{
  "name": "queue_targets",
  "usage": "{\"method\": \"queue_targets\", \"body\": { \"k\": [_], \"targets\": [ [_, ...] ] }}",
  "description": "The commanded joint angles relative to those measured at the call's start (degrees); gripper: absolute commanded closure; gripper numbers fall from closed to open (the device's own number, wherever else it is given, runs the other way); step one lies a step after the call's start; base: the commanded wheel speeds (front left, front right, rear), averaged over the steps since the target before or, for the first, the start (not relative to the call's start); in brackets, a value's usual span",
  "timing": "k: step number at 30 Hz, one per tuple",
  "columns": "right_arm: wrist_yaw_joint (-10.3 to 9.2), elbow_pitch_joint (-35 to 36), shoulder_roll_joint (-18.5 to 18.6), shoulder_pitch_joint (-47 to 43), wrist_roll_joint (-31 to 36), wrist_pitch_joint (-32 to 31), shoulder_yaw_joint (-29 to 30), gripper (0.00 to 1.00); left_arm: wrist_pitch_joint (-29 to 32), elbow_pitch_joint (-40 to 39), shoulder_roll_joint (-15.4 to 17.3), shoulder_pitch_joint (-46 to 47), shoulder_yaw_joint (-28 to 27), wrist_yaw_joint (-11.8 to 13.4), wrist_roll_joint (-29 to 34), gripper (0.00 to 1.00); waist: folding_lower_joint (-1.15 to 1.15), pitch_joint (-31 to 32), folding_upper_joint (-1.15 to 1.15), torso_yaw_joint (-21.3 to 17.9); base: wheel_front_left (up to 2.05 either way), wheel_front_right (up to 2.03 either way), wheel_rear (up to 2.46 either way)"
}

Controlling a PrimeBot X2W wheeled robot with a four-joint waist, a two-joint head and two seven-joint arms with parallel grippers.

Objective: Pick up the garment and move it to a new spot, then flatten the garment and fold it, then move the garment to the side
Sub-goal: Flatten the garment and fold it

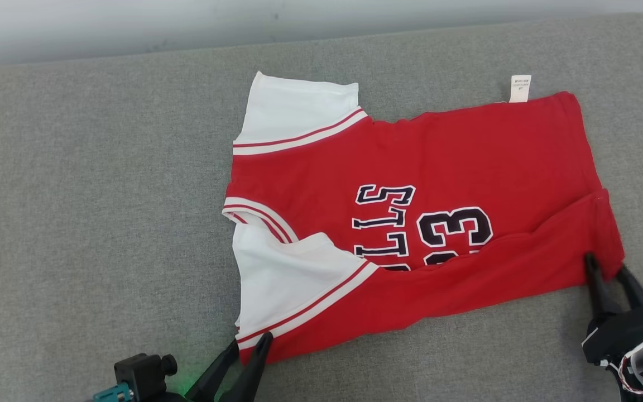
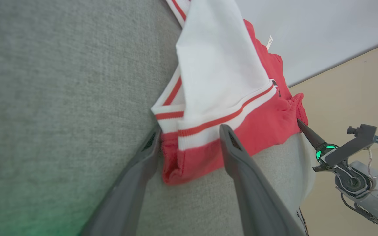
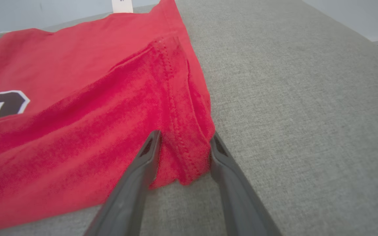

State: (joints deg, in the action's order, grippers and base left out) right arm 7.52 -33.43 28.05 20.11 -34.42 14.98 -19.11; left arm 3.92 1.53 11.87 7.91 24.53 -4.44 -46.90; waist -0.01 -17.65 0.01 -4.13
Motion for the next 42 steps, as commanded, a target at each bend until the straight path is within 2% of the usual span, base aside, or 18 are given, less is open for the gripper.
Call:
{"method": "queue_targets", "body": {
  "k": [1,6,14,21,24,25,26,27,28,29,36,42],
  "targets": [
    [-0.06,-0.60,0.80,-0.06,-1.02,0.14,-1.62,1.00,0.05,1.19,0.17,-0.29,0.04,0.08,-0.04,1.00,0.01,0.26,-0.01,-0.15,0.00,0.00,0.00],
    [-0.07,0.35,2.95,-1.89,-3.06,0.12,-2.45,1.00,-0.50,-0.26,1.43,-2.27,-0.68,0.55,-0.17,1.00,0.01,1.46,-0.01,-0.44,0.00,0.00,0.00],
    [-0.07,3.82,6.96,-8.56,-6.82,0.14,-3.08,1.00,0.99,-5.99,3.47,-8.25,-1.32,4.13,-0.51,1.00,0.01,3.85,-0.01,-0.69,0.00,0.00,0.00],
    [-0.07,5.77,9.05,-12.69,-8.77,-0.39,-3.88,1.00,3.10,-10.47,3.83,-12.33,-0.31,6.65,-1.14,1.00,0.01,5.17,-0.01,-0.48,0.00,0.00,0.00],
    [-0.07,6.04,9.64,-13.82,-8.94,-0.45,-3.98,1.00,3.39,-11.08,3.29,-12.66,0.29,6.98,-1.24,1.00,0.01,5.34,-0.01,-0.48,0.00,0.00,0.00],
    [-0.07,6.08,9.65,-13.94,-8.87,-0.55,-3.96,1.00,3.36,-10.88,3.00,-12.44,0.52,6.94,-1.22,0.66,0.01,5.37,-0.01,-0.53,0.00,0.00,0.00],
    [-0.07,6.13,9.64,-13.91,-8.74,-0.67,-3.88,1.00,3.36,-10.49,2.71,-12.09,0.82,6.71,-1.32,0.56,0.01,5.39,-0.01,-0.59,0.00,0.00,0.00],
    [-0.07,6.16,9.56,-13.87,-8.53,-0.62,-3.81,1.00,3.23,-9.95,2.48,-11.73,0.97,6.54,-1.28,0.38,0.01,5.44,-0.01,-0.62,0.00,0.00,0.00],
    [-0.07,6.14,9.22,-13.67,-7.75,-0.49,-3.60,0.51,3.12,-8.72,2.10,-10.91,1.43,6.03,-1.01,0.00,0.01,5.57,-0.01,-0.72,0.00,0.00,0.00],
    [-0.07,6.11,9.03,-13.52,-7.34,-0.40,-3.40,0.00,2.98,-8.13,1.83,-10.57,1.60,6.08,-0.92,0.00,0.01,5.68,-0.01,-0.81,0.00,0.00,0.00],
    [-0.07,9.22,9.00,-14.81,-3.88,0.16,1.08,0.00,1.12,-7.30,1.75,-9.43,1.26,6.13,0.41,0.00,0.01,6.48,-0.01,-1.39,0.00,0.00,0.00],
    [-0.07,19.26,6.39,-15.02,3.40,0.21,7.22,0.00,-1.25,-9.44,3.70,-4.53,-3.25,7.10,2.07,0.00,0.01,5.19,-0.01,-2.49,0.00,0.00,0.00]
  ]
}}
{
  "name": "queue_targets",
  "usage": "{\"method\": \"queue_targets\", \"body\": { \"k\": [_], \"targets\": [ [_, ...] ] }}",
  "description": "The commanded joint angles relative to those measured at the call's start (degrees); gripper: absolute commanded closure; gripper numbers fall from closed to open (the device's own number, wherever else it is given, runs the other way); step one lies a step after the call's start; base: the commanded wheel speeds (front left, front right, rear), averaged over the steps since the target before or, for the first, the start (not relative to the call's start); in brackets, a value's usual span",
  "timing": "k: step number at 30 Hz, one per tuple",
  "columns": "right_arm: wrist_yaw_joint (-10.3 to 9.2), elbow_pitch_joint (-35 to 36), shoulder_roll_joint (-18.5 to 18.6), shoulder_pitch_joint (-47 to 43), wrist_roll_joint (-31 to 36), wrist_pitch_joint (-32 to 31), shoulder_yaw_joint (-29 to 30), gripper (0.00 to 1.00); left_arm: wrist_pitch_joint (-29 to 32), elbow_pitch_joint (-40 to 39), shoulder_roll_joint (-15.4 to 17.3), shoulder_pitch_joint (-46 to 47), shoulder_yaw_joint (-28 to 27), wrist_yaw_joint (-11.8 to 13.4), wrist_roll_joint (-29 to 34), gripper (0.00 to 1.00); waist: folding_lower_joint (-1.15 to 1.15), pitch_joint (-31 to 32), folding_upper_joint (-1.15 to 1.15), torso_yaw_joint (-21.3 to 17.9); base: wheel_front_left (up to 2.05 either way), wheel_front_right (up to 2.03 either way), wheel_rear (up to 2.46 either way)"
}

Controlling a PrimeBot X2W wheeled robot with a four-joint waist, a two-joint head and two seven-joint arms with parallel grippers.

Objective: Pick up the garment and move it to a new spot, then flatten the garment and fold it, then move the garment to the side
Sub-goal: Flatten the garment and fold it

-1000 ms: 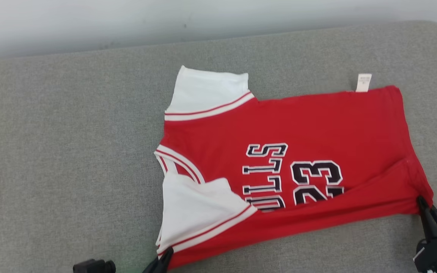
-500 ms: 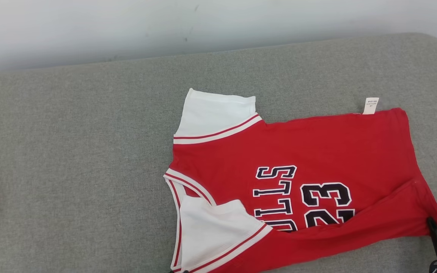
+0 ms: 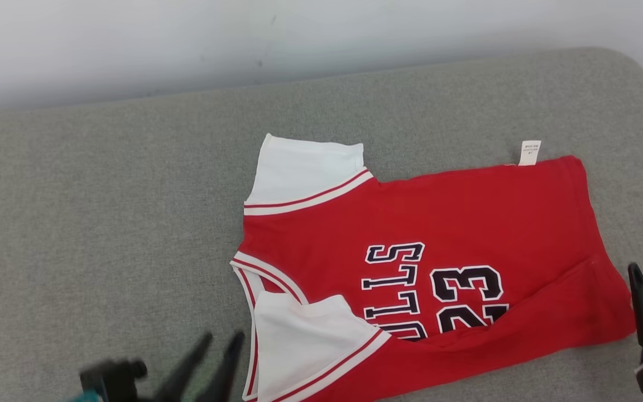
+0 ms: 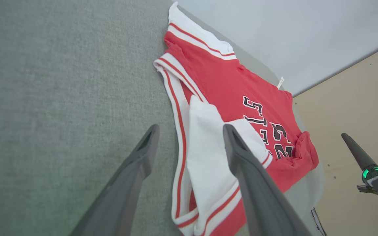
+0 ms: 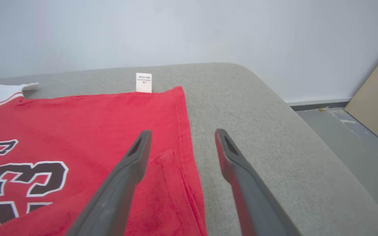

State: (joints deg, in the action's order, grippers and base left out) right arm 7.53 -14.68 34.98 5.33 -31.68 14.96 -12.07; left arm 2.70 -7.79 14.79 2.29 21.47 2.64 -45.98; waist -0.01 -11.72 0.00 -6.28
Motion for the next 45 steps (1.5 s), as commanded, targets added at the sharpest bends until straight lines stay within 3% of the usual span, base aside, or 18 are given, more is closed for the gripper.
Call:
{"method": "queue_targets", "body": {
  "k": [1,11,18,23,34,40,41,42,43,45],
  "targets": [
    [-0.07,2.21,-1.46,-0.01,1.64,0.24,0.58,0.00,0.32,-0.17,1.08,3.13,-0.59,0.03,1.58,0.00,0.01,-1.28,0.00,-0.47,0.00,0.00,0.00],
    [-0.07,7.90,-6.29,5.10,6.37,0.25,-0.06,0.00,12.00,11.47,2.81,31.50,1.00,-4.31,3.02,0.00,0.01,-9.10,0.00,-2.33,0.00,0.00,0.00],
    [-0.07,8.06,-7.24,8.79,6.65,0.26,-1.17,0.00,25.37,23.98,2.16,48.74,3.62,-5.11,2.05,0.00,0.01,-13.26,0.00,-4.29,0.00,0.00,0.00],
    [-0.07,8.27,-7.83,11.83,6.54,0.26,-2.12,0.00,32.97,32.37,2.27,60.31,7.11,-6.04,5.08,0.00,0.01,-16.36,0.00,-6.13,0.00,0.00,0.00],
    [-0.07,8.29,-10.36,15.69,6.54,0.26,-3.32,0.00,32.02,46.04,3.62,72.65,13.53,-8.68,12.61,0.00,0.01,-21.36,0.00,-9.53,0.00,0.00,0.00],
    [-0.07,7.92,-10.89,16.32,6.73,0.27,-3.16,0.00,32.36,51.38,3.17,73.86,14.89,-9.56,11.40,0.00,0.01,-22.13,0.00,-10.30,0.00,0.00,0.00],
    [-0.07,7.85,-10.85,16.23,6.79,0.27,-3.01,0.00,32.47,51.76,2.89,73.93,15.02,-9.63,11.01,0.54,0.01,-22.08,0.00,-10.29,0.00,0.00,0.00],
    [-0.07,7.85,-10.80,16.11,6.83,0.27,-2.87,0.00,32.55,52.04,2.69,74.15,15.18,-9.78,10.73,0.67,0.01,-22.00,0.00,-10.25,0.00,0.00,0.00],
    [-0.07,7.79,-10.71,15.92,6.87,0.27,-2.67,0.00,32.58,52.28,2.51,74.36,15.35,-9.89,10.58,0.70,0.01,-21.85,0.00,-10.14,0.00,0.00,0.00],
    [-0.07,7.60,-10.37,15.45,6.96,0.27,-2.23,0.00,32.66,52.44,2.22,74.57,15.62,-10.06,9.94,0.55,0.01,-21.37,0.00,-9.79,0.00,0.00,0.00]
  ]
}}
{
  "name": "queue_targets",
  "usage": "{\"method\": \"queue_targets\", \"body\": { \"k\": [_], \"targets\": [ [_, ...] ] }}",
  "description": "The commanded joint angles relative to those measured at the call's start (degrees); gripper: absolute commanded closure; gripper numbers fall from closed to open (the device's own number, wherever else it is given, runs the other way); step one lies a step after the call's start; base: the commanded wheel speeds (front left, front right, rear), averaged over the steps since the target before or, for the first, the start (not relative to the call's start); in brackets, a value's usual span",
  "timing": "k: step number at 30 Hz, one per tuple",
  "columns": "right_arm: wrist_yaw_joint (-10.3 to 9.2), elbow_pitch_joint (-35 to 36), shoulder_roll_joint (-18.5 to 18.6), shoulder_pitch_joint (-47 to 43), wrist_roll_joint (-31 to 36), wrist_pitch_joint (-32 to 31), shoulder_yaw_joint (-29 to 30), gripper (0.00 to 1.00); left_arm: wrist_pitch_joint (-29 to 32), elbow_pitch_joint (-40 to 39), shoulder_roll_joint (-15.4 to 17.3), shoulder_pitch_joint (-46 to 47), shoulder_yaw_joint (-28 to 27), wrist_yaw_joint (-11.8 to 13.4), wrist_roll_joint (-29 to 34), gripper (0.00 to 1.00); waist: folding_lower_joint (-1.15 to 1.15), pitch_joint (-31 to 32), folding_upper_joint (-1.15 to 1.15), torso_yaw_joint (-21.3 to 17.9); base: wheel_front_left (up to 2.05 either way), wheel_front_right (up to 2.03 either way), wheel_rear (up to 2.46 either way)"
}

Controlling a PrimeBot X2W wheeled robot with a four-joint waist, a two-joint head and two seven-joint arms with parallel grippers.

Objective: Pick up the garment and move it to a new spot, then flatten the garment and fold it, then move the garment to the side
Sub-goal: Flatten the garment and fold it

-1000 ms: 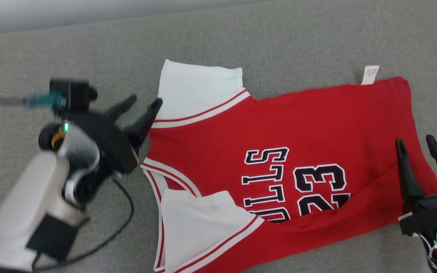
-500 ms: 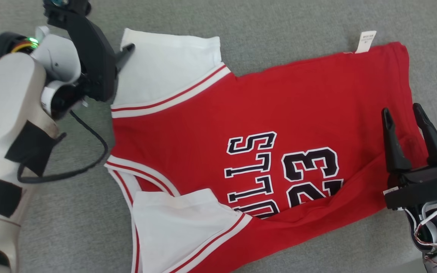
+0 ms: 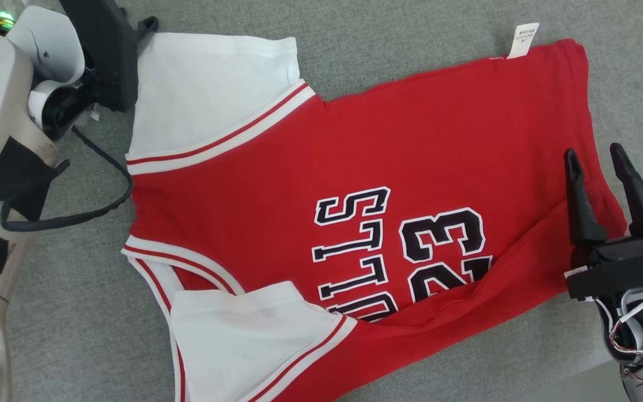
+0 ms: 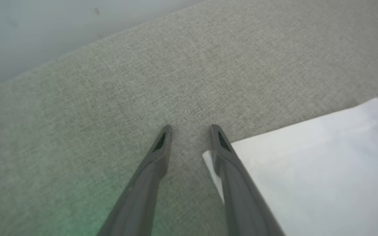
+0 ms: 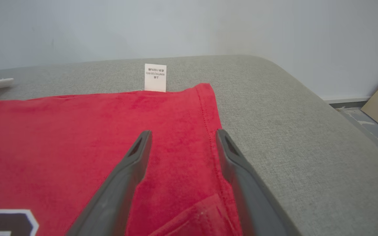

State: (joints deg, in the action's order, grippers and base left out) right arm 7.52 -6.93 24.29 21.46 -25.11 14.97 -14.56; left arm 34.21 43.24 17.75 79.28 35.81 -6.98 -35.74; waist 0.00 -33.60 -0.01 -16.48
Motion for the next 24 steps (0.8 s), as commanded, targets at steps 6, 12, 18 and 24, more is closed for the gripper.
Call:
{"method": "queue_targets", "body": {
  "k": [6,12,18,24],
  "targets": [
    [-0.06,-0.25,0.94,-1.49,0.75,0.26,1.26,0.00,4.12,0.68,-0.47,-2.97,2.25,-0.38,-3.04,0.00,0.00,1.90,0.01,1.71,0.00,0.00,0.00],
    [-0.06,-0.30,1.34,-1.63,0.83,0.26,0.91,0.00,3.81,-1.35,-0.80,-2.73,2.56,-0.45,-4.26,0.00,0.00,2.21,0.01,2.47,0.00,0.00,0.00],
    [-0.06,-0.18,1.70,-1.71,0.72,0.26,0.75,0.00,2.83,-2.03,-0.83,-2.18,2.69,-0.37,-4.53,0.00,0.00,2.14,0.01,2.56,0.00,0.00,0.00],
    [-0.06,-0.57,1.94,-2.08,0.72,0.26,0.90,0.00,-1.11,-2.14,-1.29,-1.08,2.27,0.21,-3.82,0.00,0.00,2.15,0.01,2.64,0.00,0.00,0.00]
  ]
}}
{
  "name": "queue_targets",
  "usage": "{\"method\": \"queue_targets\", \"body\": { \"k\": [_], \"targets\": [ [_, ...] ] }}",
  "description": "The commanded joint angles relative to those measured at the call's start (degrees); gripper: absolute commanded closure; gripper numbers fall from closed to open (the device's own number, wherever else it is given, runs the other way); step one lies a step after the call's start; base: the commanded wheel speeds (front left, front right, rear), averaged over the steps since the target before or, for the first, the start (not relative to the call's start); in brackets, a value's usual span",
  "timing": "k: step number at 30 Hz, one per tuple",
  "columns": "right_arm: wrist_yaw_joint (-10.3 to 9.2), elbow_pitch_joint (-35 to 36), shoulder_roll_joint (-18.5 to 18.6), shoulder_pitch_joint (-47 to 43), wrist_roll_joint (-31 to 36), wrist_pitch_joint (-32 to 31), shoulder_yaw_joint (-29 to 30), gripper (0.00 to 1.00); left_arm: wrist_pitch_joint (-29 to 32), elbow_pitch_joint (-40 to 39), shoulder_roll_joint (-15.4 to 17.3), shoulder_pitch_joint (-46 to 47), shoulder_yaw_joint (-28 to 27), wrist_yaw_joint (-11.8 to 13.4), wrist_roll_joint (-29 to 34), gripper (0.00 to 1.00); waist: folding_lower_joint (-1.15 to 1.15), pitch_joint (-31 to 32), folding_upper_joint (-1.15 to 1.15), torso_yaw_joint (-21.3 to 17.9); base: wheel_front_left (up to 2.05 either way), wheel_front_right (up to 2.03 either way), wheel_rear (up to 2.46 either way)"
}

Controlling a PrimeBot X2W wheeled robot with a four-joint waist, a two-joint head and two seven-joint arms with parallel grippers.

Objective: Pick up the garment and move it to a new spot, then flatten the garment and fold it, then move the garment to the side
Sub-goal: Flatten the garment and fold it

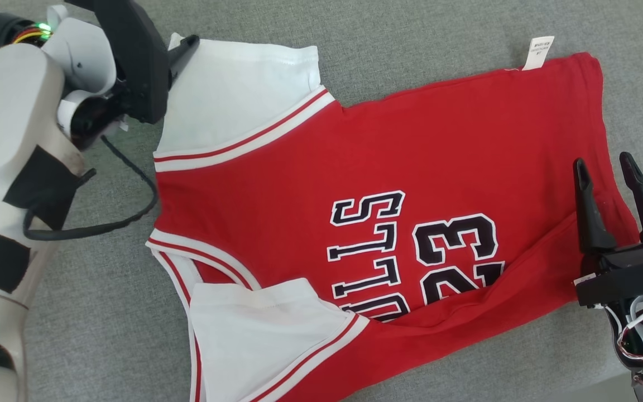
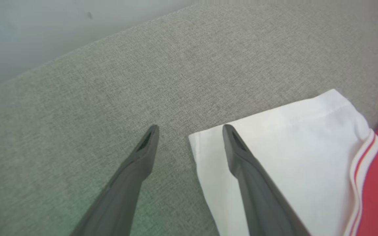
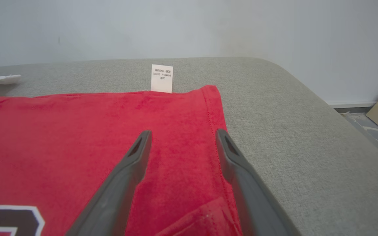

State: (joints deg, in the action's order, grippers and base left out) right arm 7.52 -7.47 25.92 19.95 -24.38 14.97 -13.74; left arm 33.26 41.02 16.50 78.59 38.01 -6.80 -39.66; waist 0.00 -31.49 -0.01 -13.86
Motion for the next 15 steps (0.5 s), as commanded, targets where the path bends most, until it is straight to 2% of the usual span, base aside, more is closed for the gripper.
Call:
{"method": "queue_targets", "body": {
  "k": [1,6,8,9,11,12,13,14,15],
  "targets": [
    [-0.06,-0.11,0.29,-0.61,-0.01,0.26,0.10,0.00,-0.85,-0.05,-0.04,-0.23,0.30,-0.02,0.48,0.00,0.00,0.08,0.01,0.05,0.00,0.00,0.00],
    [-0.06,-0.32,0.13,-0.44,0.20,0.26,0.05,0.00,-1.00,0.23,-0.64,-0.23,0.45,-0.08,-0.41,0.00,0.00,0.28,0.01,0.06,0.00,0.00,0.00],
    [-0.06,-0.31,0.16,-0.50,0.09,0.26,0.12,0.00,1.11,0.72,-0.52,-0.65,1.16,-0.16,-0.79,0.00,0.00,0.38,0.01,0.07,0.00,0.00,0.00],
    [-0.06,-0.25,0.17,-0.50,0.02,0.26,0.11,0.00,1.94,0.89,-0.31,-1.05,1.40,-0.14,-0.94,0.04,0.00,0.37,0.01,0.04,0.00,0.00,0.00],
    [-0.06,-0.10,0.14,-0.37,-0.08,0.26,0.11,0.00,3.50,1.20,0.19,-1.84,2.10,-0.11,-0.80,0.05,0.00,0.27,0.01,-0.06,0.00,0.00,0.00],
    [-0.06,-0.04,0.13,-0.31,-0.15,0.26,0.18,0.00,4.15,1.25,0.22,-2.23,2.21,-0.08,-1.17,0.17,0.00,0.19,0.01,-0.08,0.00,0.00,0.00],
    [-0.06,0.04,0.11,-0.24,-0.21,0.26,0.23,0.00,4.51,1.06,0.25,-2.43,2.18,-0.08,-1.42,0.23,0.00,0.09,0.01,-0.11,0.00,0.00,0.00],
    [-0.06,0.09,0.08,-0.18,-0.24,0.26,0.26,0.00,4.50,0.73,0.22,-2.59,2.10,-0.12,-1.79,0.51,0.00,0.00,0.01,-0.15,0.00,0.00,0.00],
    [-0.06,0.12,0.09,-0.16,-0.28,0.26,0.28,0.00,4.56,0.46,0.18,-2.72,2.14,-0.19,-2.08,0.73,0.00,-0.07,0.01,-0.17,0.00,0.00,0.00]
  ]
}}
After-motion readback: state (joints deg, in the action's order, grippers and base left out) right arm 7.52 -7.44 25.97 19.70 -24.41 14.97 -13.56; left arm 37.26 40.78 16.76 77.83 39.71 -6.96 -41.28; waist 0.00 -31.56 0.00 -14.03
